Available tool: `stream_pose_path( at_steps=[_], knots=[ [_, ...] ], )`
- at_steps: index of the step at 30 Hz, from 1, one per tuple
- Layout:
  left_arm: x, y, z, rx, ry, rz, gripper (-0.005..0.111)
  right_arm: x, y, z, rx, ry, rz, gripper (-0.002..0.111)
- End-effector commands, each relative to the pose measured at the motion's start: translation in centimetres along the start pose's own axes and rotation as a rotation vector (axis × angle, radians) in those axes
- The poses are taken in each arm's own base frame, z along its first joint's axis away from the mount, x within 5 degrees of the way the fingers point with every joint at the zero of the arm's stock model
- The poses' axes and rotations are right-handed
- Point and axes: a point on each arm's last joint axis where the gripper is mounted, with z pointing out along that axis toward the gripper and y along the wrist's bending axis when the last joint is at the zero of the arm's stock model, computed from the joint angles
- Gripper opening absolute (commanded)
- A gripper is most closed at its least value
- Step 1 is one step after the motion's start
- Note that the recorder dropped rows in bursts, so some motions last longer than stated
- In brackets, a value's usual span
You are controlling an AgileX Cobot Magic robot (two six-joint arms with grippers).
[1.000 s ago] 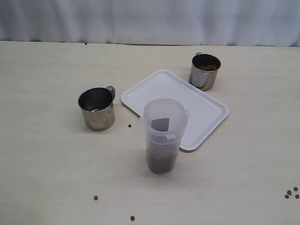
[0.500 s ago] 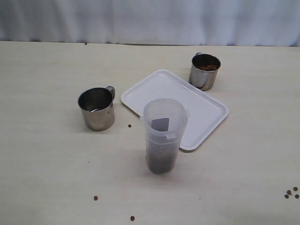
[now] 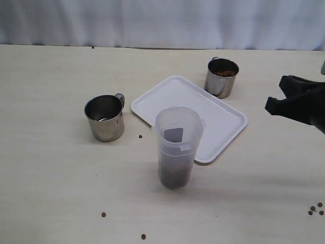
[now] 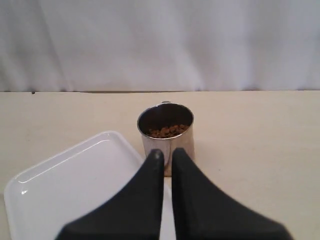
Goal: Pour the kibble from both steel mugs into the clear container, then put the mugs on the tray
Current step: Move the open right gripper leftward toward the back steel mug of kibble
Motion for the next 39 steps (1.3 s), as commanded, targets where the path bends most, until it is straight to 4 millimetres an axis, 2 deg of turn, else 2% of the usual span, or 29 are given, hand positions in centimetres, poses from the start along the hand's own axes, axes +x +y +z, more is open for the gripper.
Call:
stream_pose_path(
  at_steps=[1, 4, 7, 10, 12, 17, 23, 29, 39],
  knots=[
    [0.0, 0.0, -0.1, 0.000, -0.010, -0.001, 0.000, -0.2, 0.4, 2.7, -0.043, 0.072, -0.088, 0.005],
    [0.0, 0.0, -0.1, 0.000, -0.010, -0.001, 0.000, 0.8, 0.0, 5.8, -0.036, 0.195, -0.152, 0.005],
    [0.0, 0.0, -0.1, 0.000, -0.010, -0.001, 0.000, 2.3, -1.5, 7.7, -0.032, 0.194, -0.237, 0.005],
    [0.0, 0.0, -0.1, 0.000, -0.010, -0.001, 0.000, 3.4, -3.2, 8.8, -0.055, 0.185, -0.189, 0.005],
    [0.0, 0.0, -0.1, 0.000, -0.010, -0.001, 0.000, 4.2, -4.0, 9.6, -0.133, 0.182, -0.181, 0.005],
    [0.0, 0.0, -0.1, 0.000, -0.010, -0.001, 0.000, 5.3, -4.8, 11.6, -0.333, 0.119, -0.159, 0.005],
    [0.2, 0.1, -0.1, -0.007, 0.011, -0.001, 0.000, 6.6, -5.4, 13.9, -0.356, 0.127, -0.161, 0.005],
    [0.2, 0.1, -0.1, -0.007, 0.011, -0.001, 0.000, 7.3, -5.4, 14.9, -0.420, 0.131, -0.199, 0.005],
    [0.2, 0.1, -0.1, -0.007, 0.011, -0.001, 0.000, 7.2, -5.4, 15.0, -0.414, 0.110, -0.146, 0.005]
  ],
)
